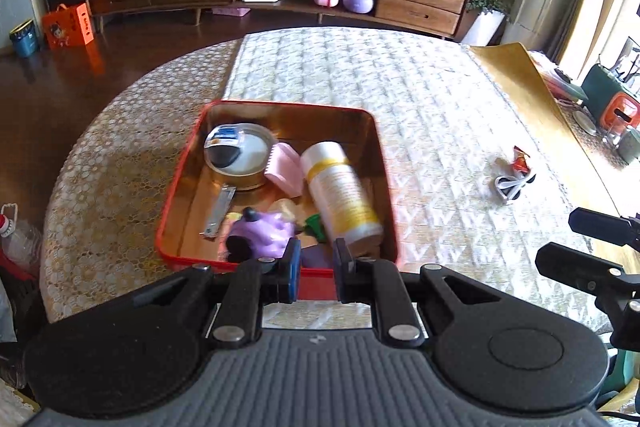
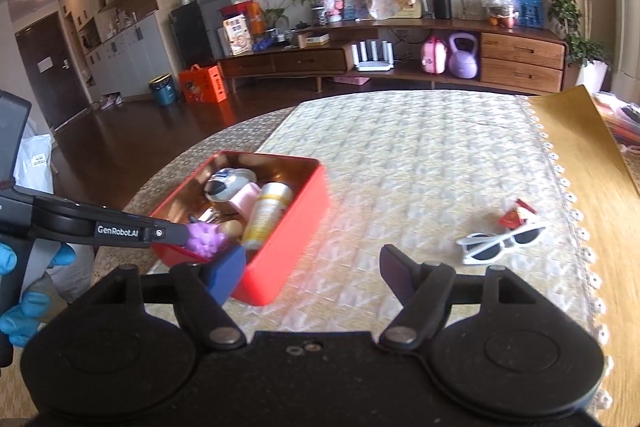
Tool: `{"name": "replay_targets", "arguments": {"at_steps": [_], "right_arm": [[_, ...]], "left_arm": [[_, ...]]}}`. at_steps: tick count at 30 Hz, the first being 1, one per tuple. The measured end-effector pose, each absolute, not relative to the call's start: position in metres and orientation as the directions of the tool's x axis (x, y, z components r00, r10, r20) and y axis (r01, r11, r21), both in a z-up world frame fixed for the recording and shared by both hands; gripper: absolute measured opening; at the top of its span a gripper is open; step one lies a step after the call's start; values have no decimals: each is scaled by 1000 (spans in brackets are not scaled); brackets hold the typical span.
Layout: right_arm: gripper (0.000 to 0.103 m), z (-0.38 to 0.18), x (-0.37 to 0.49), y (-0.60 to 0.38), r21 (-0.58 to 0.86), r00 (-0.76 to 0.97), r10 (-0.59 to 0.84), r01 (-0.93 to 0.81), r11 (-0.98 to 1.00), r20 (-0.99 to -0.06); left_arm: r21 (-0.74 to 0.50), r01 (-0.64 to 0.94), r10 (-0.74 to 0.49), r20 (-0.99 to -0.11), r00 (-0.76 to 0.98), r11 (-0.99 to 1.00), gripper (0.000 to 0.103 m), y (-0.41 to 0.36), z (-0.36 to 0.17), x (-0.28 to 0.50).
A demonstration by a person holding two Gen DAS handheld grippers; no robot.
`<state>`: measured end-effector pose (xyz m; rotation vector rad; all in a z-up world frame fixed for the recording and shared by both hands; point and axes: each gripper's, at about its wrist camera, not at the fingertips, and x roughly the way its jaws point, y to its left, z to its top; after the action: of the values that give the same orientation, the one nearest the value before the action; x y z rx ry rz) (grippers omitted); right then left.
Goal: Organize rigid objects
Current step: 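Withdraw both open tools from the red box toward the snack and sunglasses, then grasp the red snack packet with the left tool while the right tool grasps the white sunglasses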
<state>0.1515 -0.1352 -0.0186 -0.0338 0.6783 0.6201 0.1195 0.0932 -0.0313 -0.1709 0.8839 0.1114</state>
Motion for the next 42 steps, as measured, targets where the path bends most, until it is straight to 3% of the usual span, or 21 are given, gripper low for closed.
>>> {"name": "replay_targets", "arguments": {"at_steps": [12,14,17,18,19,22,35,42], "right_arm": [[81,-32,165,-200,183,656,456,-443,878,-601],[81,-35,168,-207,191,655,456,-437,879,-603],[81,-41,172,-217,194,654,451,-429,882,-608],[81,-43,174,-221,197,653,450,-425,883,-609],[81,-45,176,-224,198,653,447,-421,885,-612],[81,-48,182,-231,202,652,442,-411,889,-616],[98,-62,215,-253,192,647,407,-379,905,-645],[98,-73,239,-254,197,634,394,-360,912,-665]], "left_arm": [[-138,-82,-60,-788,613,987,16,29,-33,161],[-141,-65,-72,-789,610,988,21,17,-35,171],[-136,-46,-80,-789,609,990,32,0,-37,185],[-135,-36,-85,-789,608,990,40,-5,-37,190],[-132,-30,-87,-788,609,991,56,-11,-37,195],[-134,-5,-101,-772,627,991,71,-26,-36,208],[-145,152,-207,-791,575,978,74,-91,-50,302],[-167,173,-234,-829,508,971,74,-109,-78,347]]}}
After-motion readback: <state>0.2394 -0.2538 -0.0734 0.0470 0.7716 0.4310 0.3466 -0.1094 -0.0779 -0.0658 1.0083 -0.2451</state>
